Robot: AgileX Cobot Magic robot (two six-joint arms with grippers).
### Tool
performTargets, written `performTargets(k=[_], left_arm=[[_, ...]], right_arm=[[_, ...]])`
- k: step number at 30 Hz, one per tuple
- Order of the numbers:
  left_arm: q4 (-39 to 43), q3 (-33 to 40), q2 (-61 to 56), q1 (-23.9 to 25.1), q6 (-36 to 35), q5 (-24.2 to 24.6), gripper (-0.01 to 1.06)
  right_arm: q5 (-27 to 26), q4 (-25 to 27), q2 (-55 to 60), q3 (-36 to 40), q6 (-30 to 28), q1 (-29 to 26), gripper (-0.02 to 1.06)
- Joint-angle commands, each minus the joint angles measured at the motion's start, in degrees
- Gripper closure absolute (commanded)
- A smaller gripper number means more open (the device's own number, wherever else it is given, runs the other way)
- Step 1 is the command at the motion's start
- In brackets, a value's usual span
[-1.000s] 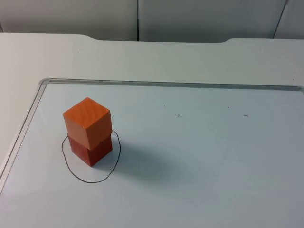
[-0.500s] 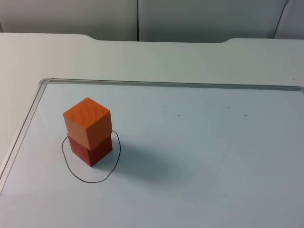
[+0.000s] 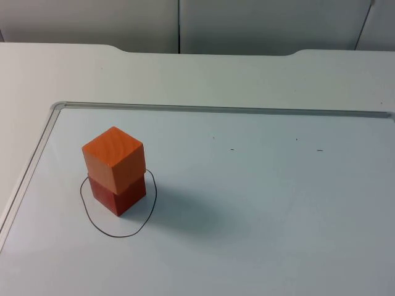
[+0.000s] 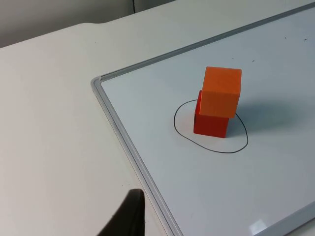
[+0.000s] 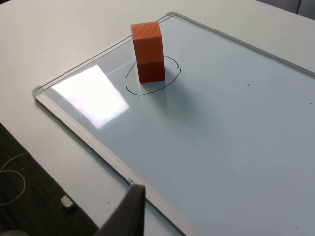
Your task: Pick up one cube with the left hand and another cube with the right hand. First place the cube in the right hand at the target position, then stack the cube in the left hand on top.
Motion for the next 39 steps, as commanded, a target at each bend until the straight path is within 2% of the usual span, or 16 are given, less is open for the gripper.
performTargets(k=[1, 2, 6, 7, 11, 12, 16, 17, 21, 26, 39], left_arm=[[0.04, 0.14, -0.29, 0.14, -0.42, -0.8, 0.0], [0.04, 0.14, -0.29, 0.14, -0.42, -0.8, 0.0], [0.04, 0.14, -0.29, 0.14, -0.42, -0.8, 0.0], [0.04, 0.14, -0.29, 0.14, -0.42, -0.8, 0.0], [0.04, 0.14, -0.29, 0.14, -0.42, -0.8, 0.0], [0.04, 0.14, -0.29, 0.14, -0.42, -0.8, 0.0], [0.04, 0.14, -0.29, 0.14, -0.42, -0.8, 0.0], [0.04, 0.14, -0.29, 0.14, -0.42, -0.8, 0.0], [0.04, 0.14, -0.29, 0.14, -0.42, -0.8, 0.0], [0.04, 0.14, -0.29, 0.14, -0.42, -0.8, 0.0], [0.04, 0.14, -0.29, 0.14, -0.42, -0.8, 0.0]], right_arm=[[-0.76, 0.03, -0.17, 0.38, 0.12, -0.91, 0.0], [-0.76, 0.03, -0.17, 0.38, 0.12, -0.91, 0.0], [-0.76, 0.03, -0.17, 0.38, 0.12, -8.82, 0.0], [-0.76, 0.03, -0.17, 0.38, 0.12, -8.82, 0.0], [-0.76, 0.03, -0.17, 0.38, 0.12, -20.45, 0.0], [-0.76, 0.03, -0.17, 0.38, 0.12, -20.45, 0.0], [-0.76, 0.03, -0.17, 0.38, 0.12, -29.04, 0.0], [-0.76, 0.03, -0.17, 0.38, 0.12, -29.04, 0.0], [-0.76, 0.03, -0.17, 0.38, 0.12, -34.62, 0.0], [-0.76, 0.03, -0.17, 0.38, 0.12, -36.66, 0.0], [-0.76, 0.03, -0.17, 0.38, 0.12, -36.66, 0.0]])
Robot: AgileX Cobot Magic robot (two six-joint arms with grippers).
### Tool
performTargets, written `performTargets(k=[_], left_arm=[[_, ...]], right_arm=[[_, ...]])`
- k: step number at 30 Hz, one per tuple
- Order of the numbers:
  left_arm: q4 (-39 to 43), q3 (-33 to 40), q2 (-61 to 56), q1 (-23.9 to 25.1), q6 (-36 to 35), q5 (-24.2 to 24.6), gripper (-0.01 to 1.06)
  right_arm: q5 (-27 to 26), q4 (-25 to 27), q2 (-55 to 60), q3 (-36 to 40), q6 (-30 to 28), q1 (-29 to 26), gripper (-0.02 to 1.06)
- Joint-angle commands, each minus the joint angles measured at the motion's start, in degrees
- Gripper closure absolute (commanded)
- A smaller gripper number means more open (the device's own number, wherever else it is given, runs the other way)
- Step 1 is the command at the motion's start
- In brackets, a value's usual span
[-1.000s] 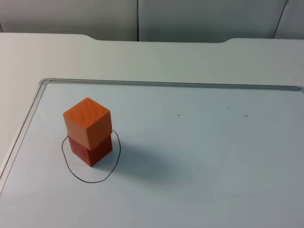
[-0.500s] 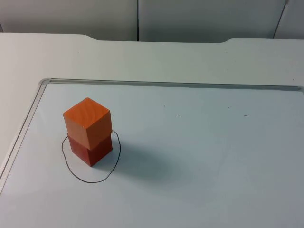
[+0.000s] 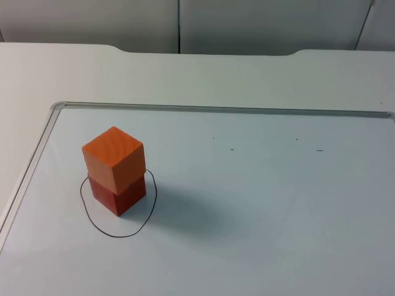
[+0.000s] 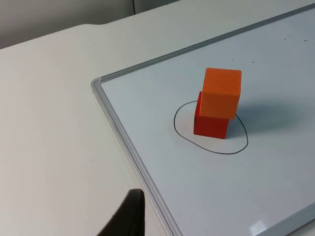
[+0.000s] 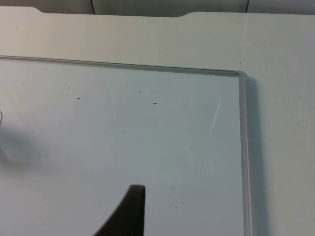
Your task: Pick up one cube with the left hand and another cube with the right hand. First place the cube in the right hand at the target position, then stack the cube in the left hand on top.
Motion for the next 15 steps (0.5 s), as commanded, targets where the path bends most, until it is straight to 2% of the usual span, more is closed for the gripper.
performTargets(k=[1, 15], left_arm=[[0.04, 0.14, -0.29, 0.14, -0.42, -0.59, 0.0], [0.04, 0.14, -0.29, 0.14, -0.42, -0.59, 0.0]], right_arm=[[-0.76, 0.03, -0.17, 0.38, 0.0, -0.45, 0.0], [-0.76, 0.03, -0.17, 0.38, 0.0, -0.45, 0.0]])
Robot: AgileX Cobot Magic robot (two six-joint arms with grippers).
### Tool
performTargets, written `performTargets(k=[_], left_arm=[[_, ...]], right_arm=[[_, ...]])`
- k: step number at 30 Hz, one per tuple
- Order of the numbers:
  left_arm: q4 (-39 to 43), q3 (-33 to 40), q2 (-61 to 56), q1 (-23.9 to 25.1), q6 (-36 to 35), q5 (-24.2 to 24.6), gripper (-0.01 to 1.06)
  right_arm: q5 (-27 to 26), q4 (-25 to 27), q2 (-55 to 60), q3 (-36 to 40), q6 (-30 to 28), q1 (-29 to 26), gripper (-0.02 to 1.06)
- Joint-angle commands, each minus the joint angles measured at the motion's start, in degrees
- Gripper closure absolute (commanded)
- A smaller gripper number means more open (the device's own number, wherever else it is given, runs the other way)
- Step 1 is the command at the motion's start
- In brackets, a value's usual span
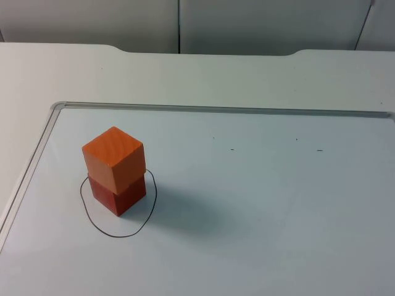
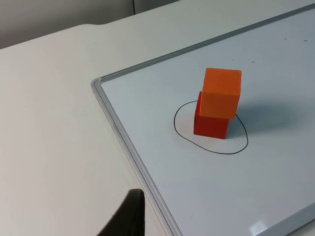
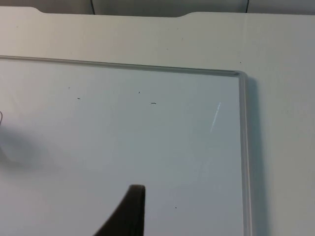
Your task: Pick up one cube with the left hand and another cube with the right hand. First place the cube in the right hand at the target position, then stack the cube in the left hand on top.
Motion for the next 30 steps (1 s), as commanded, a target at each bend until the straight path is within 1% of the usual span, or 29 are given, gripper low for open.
performTargets(k=[1, 9, 13, 16, 17, 18, 20, 22, 23, 26, 27, 30], left_arm=[[0.04, 0.14, -0.29, 0.14, -0.42, -0.59, 0.0], [0.04, 0.14, -0.29, 0.26, -0.42, -0.59, 0.0], [0.04, 0.14, -0.29, 2.03, -0.42, -0.59, 0.0], [0.04, 0.14, -0.29, 5.83, -0.42, -0.59, 0.0], [0.04, 0.14, -0.29, 5.83, -0.42, -0.59, 0.0], [0.04, 0.14, -0.29, 6.95, -0.42, -0.59, 0.0], [0.04, 0.14, -0.29, 10.39, -0.42, -0.59, 0.0], [0.04, 0.14, -0.29, 10.86, -0.42, -0.59, 0.0], [0.04, 0.14, -0.29, 13.14, -0.42, -0.59, 0.0], [0.04, 0.14, -0.29, 17.77, -0.42, -0.59, 0.0], [0.04, 0.14, -0.29, 17.77, -0.42, -0.59, 0.0], [0.04, 0.14, -0.29, 22.47, -0.42, -0.59, 0.0]], right_arm=[[-0.76, 0.03, -0.17, 0.38, 0.0, -0.45, 0.0], [-0.76, 0.03, -0.17, 0.38, 0.0, -0.45, 0.0], [-0.76, 0.03, -0.17, 0.38, 0.0, -0.45, 0.0], [-0.76, 0.03, -0.17, 0.38, 0.0, -0.45, 0.0], [-0.76, 0.03, -0.17, 0.38, 0.0, -0.45, 0.0], [-0.76, 0.03, -0.17, 0.38, 0.0, -0.45, 0.0], [-0.76, 0.03, -0.17, 0.38, 0.0, -0.45, 0.0], [-0.76, 0.03, -0.17, 0.38, 0.0, -0.45, 0.0], [-0.76, 0.03, -0.17, 0.38, 0.0, -0.45, 0.0], [-0.76, 0.03, -0.17, 0.38, 0.0, -0.45, 0.0], [-0.76, 0.03, -0.17, 0.38, 0.0, -0.45, 0.0], [-0.76, 0.03, -0.17, 0.38, 0.0, -0.45, 0.0]])
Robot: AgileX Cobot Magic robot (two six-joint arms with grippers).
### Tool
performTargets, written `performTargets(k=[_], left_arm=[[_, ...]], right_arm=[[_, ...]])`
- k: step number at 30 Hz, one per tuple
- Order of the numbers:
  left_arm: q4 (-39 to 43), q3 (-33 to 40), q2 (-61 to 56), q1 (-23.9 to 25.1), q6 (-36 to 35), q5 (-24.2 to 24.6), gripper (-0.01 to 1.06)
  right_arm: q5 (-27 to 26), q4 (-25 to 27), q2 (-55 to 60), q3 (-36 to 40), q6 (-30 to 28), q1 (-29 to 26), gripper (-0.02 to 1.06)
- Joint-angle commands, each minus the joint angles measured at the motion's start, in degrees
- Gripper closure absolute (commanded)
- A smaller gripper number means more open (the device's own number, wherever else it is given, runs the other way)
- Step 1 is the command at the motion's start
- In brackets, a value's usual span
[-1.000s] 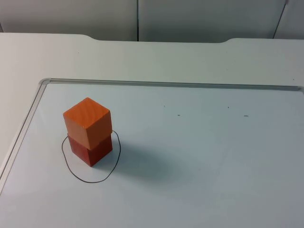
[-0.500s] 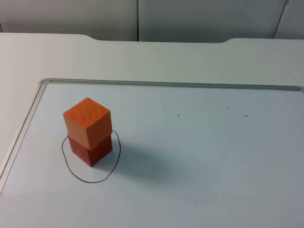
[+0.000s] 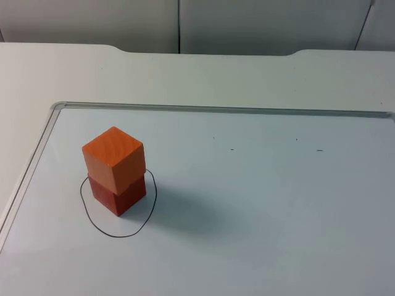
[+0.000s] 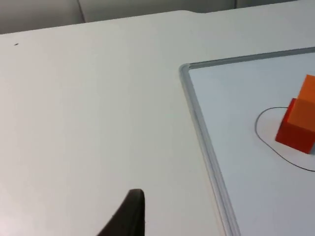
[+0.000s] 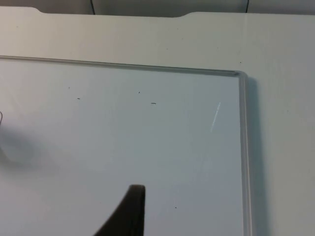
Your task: Pick up one cube with the left hand and another cube with the right hand. First place the cube in the right hand at the target position, then stack the cube in the left hand on top.
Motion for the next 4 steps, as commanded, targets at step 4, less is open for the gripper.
performTargets(k=[4], left_arm=[[0.04, 0.14, -0.29, 6.44, -0.42, -0.59, 0.0]], right_arm=[[-0.76, 0.03, -0.17, 0.38, 0.0, -0.45, 0.0]])
